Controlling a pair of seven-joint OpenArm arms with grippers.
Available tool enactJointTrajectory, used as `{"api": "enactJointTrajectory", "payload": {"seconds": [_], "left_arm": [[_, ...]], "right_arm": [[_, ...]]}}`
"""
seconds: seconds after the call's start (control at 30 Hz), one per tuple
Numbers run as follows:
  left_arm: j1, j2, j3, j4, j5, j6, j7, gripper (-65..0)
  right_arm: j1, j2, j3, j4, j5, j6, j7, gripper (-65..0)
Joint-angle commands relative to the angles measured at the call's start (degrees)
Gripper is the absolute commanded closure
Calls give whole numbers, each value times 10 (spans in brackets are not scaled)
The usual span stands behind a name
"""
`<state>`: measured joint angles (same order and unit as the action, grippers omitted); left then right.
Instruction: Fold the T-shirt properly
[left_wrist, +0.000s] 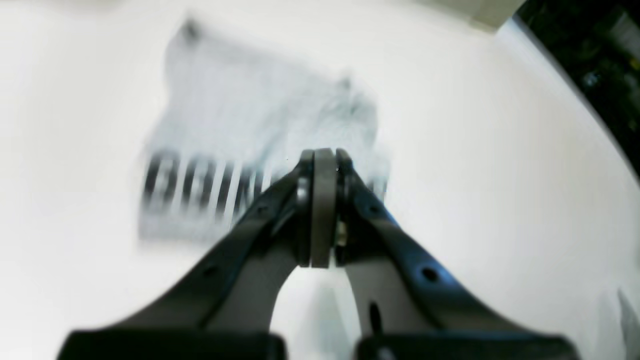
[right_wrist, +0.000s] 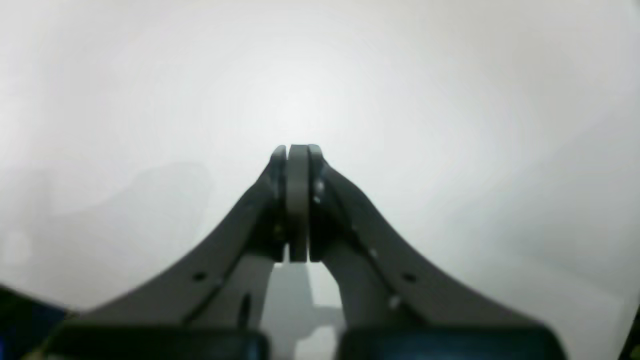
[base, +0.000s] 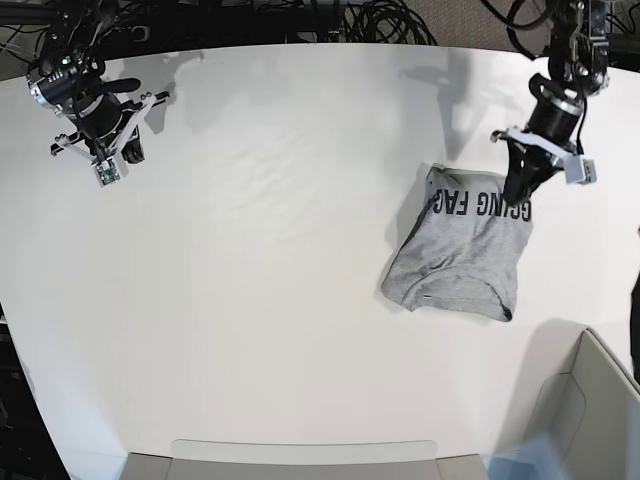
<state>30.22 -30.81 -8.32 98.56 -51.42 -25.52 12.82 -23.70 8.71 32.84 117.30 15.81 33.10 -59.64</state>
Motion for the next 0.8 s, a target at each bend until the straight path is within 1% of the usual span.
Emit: {"api": "enactJointTrajectory", "payload": {"seconds": [0.0,0.07,0.13,0.23,0.37,0.4,0.47,0.5,0.57,0.6,0.67,0.77], "left_arm": [[17,-8,-5,18,1,-7,-18,0],[57,-7,-5,33,28,-6,-18,0],[94,0,-5,48,64,-6,-18,0],[145,40,-28,64,121,-6,-19,0],[200,116,-84,74,196,-13,-19,0],[211,131,-97,72,215,-13,-19,0],[226,148,-112,71,240,-16,-19,0],[235,155,-118,70,248,-30,-19,0],[251,166,-126,70,253,-75,-19,0],[258,173,-134,70,253,-105,-19,0],[265,191,-152,63,254,-140,-19,0],[262,219,-195,33,261,-145,-19,0]], "right_arm": [[-14,5,3,11,5,7,8,0],[-40,1,3,11,6,7,8,0],[-64,-17,3,11,6,8,19,0],[-126,-46,1,11,6,8,101,0],[-215,-103,-2,11,3,8,232,0],[-237,-117,-2,11,3,8,256,0],[-269,-132,-2,10,3,8,290,0],[-284,-142,-2,9,3,8,304,0],[-306,-154,2,6,3,8,326,0],[-316,-161,3,6,3,8,337,0],[-335,-169,3,5,3,8,356,0],[-361,-175,0,-16,3,8,388,0]]}}
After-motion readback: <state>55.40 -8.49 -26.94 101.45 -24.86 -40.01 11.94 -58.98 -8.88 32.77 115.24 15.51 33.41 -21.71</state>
